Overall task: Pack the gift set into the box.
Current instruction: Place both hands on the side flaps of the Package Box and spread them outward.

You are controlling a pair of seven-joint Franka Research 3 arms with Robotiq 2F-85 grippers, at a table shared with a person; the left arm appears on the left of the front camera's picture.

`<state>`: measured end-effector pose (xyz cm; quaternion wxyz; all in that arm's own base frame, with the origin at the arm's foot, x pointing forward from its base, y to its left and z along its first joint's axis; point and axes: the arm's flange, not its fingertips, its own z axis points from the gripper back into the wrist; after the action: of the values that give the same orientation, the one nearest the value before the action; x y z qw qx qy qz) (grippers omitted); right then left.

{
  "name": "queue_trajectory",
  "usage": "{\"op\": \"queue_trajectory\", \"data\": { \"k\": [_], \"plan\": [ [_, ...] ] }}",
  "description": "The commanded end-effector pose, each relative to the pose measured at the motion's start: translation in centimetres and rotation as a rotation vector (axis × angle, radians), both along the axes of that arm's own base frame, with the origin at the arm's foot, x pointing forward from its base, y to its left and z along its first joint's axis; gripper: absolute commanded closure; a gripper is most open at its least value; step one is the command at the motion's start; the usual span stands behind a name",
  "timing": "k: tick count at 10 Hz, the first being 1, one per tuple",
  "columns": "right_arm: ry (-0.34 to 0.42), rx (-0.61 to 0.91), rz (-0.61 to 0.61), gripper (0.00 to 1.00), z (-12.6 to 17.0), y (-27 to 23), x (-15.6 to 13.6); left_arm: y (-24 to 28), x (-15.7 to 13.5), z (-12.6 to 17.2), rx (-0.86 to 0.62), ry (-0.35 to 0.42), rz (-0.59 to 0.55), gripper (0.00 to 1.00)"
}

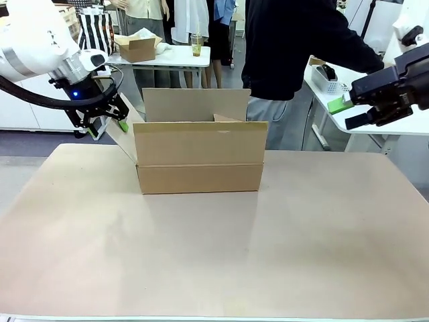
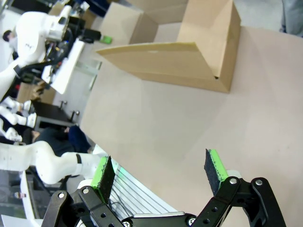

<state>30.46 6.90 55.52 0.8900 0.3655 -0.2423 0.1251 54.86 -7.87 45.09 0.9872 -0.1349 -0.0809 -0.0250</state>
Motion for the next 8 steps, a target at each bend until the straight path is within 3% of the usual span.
{"op": "queue_trajectory", "data": {
  "k": [1, 3, 4, 5, 6, 7, 8],
  "plan": [
    [0.015, -0.072, -0.106, 0.0, 2.0, 3.5, 2.3, -0.1, 0.0, 0.3, 0.023, -0.001, 0.018, 0.0],
    [0.051, -0.358, -0.161, 0.0, 5.4, 11.8, 10.5, -0.1, 0.0, 0.3, 0.023, -0.001, 0.018, 0.0],
    [0.109, -0.547, -0.255, 0.0, 5.9, 15.5, 13.7, -0.1, 0.0, 0.3, 0.023, -0.001, 0.018, 0.0],
    [0.171, -0.662, -0.232, 0.0, 5.4, 19.0, 16.0, -0.1, 0.0, 0.3, 0.023, -0.001, 0.018, 0.0],
    [0.213, -0.703, -0.206, 0.0, 4.6, 21.5, 17.8, -0.1, 0.0, 0.3, 0.023, -0.001, 0.018, 0.0],
    [0.181, -0.721, -0.191, 0.0, 4.0, 23.0, 18.6, -0.1, 0.0, 0.3, 0.023, -0.001, 0.018, 0.0],
    [0.132, -0.666, -0.104, 0.0, 4.1, 22.0, 17.3, -0.1, 0.0, 0.3, 0.023, -0.001, 0.018, 0.0]
  ]
}}
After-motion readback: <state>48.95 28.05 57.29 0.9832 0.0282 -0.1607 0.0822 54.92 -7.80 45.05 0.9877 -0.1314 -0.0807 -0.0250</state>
